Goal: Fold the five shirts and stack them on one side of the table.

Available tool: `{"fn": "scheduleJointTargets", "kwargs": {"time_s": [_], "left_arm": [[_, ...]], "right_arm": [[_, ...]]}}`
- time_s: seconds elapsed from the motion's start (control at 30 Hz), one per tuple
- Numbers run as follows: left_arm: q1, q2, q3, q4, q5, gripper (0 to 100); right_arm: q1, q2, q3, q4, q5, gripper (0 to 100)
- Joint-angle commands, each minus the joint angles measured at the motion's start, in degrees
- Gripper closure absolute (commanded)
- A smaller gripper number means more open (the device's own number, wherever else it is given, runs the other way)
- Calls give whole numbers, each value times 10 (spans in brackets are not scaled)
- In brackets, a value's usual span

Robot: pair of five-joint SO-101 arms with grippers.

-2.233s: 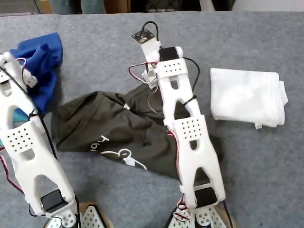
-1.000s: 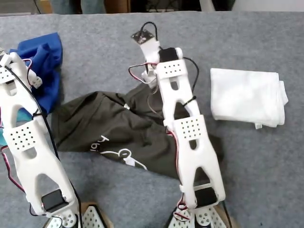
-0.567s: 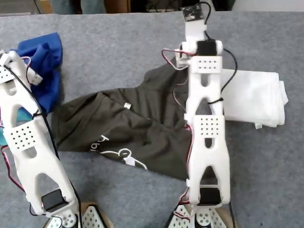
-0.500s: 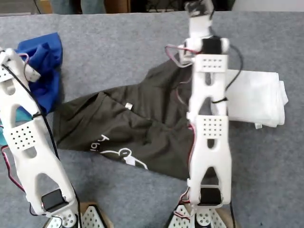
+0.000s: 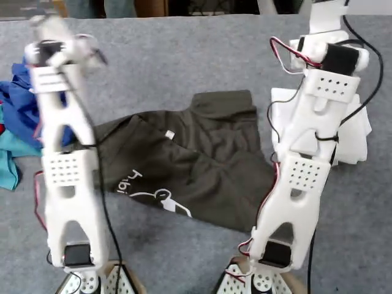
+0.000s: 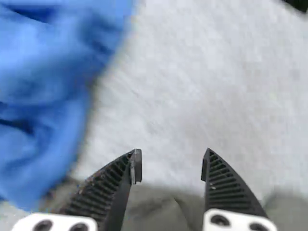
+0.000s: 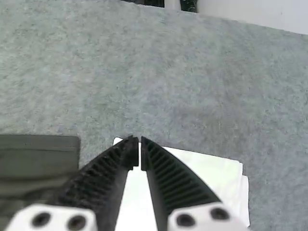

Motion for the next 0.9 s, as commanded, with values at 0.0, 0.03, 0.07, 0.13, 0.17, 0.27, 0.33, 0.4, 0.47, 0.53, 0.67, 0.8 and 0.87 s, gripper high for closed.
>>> {"fn": "scheduleJointTargets", "kwargs": {"time_s": [0.0,0.03,0.07,0.13,0.17,0.27,0.33,0.4,0.47,0.53,0.67,0.8,0.87], "left_arm": [[51,-33,58,4,-16,775],[59,-33,78,4,-13,775],[70,-33,95,3,-10,775],[87,-32,130,3,-11,775],[95,-32,152,3,-11,777],[108,-32,220,3,-11,779],[116,-32,261,3,-12,780],[125,-32,299,2,-13,780],[131,-32,326,0,-11,781],[131,-32,337,0,-12,822],[120,-38,342,3,-18,972],[108,-79,364,4,-33,972],[107,-137,422,4,-34,972]], "right_arm": [[-25,0,-23,4,8,982],[-33,6,-23,4,8,981],[-39,11,-24,4,8,981],[-47,18,-24,4,8,981],[-50,20,-24,4,8,981],[-52,22,-22,3,8,981],[-55,22,-21,3,8,980],[-64,22,-21,5,8,980],[-71,24,-20,6,8,980],[-76,36,-23,6,8,980],[-85,56,-26,3,8,980],[-98,59,-20,3,14,980],[-105,68,-20,4,33,980]]}}
